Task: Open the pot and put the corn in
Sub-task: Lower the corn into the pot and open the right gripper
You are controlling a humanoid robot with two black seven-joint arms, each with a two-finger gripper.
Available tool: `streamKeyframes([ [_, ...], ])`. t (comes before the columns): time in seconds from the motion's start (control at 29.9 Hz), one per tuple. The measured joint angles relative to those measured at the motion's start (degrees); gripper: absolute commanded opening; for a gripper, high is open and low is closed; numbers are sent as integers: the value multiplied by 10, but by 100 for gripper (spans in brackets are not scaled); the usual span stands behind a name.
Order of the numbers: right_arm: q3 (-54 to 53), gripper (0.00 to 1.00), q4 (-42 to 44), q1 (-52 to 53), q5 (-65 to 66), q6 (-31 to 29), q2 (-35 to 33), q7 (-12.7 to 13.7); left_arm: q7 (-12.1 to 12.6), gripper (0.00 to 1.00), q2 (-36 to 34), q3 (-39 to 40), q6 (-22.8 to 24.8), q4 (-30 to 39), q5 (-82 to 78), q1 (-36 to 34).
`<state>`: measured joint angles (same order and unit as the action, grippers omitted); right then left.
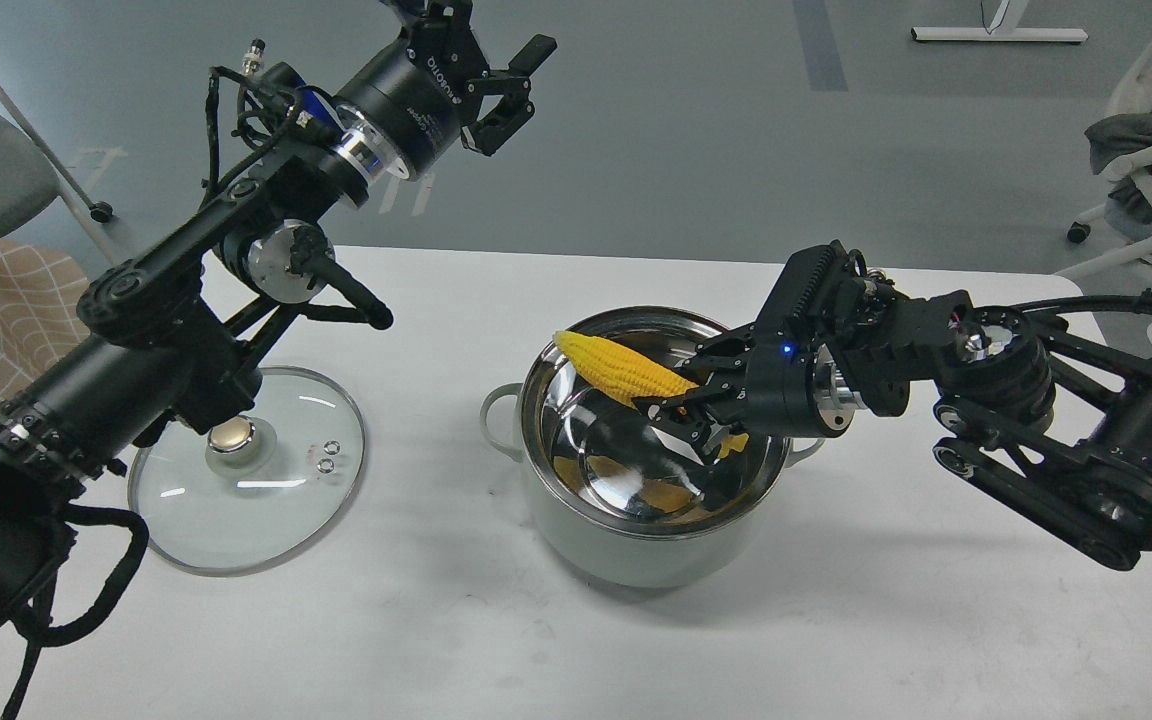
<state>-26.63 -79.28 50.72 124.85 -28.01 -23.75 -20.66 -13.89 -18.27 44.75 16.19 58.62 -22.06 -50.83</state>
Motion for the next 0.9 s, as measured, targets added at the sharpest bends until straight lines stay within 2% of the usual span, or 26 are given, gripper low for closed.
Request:
streamKeyframes([
  [0.17,2,6,11,-2,1,0,8,0,0,94,-1,6,1,0,0,1],
  [0.43,4,10,12,-13,2,0,9,-1,1,94,-1,7,1,0,0,3],
  [0.67,4,19,11,-18,2,0,8,-1,1,94,-1,8,1,0,0,3],
  [0.9,9,33,10,-20,2,0,8,-1,1,94,-1,11,1,0,0,4],
])
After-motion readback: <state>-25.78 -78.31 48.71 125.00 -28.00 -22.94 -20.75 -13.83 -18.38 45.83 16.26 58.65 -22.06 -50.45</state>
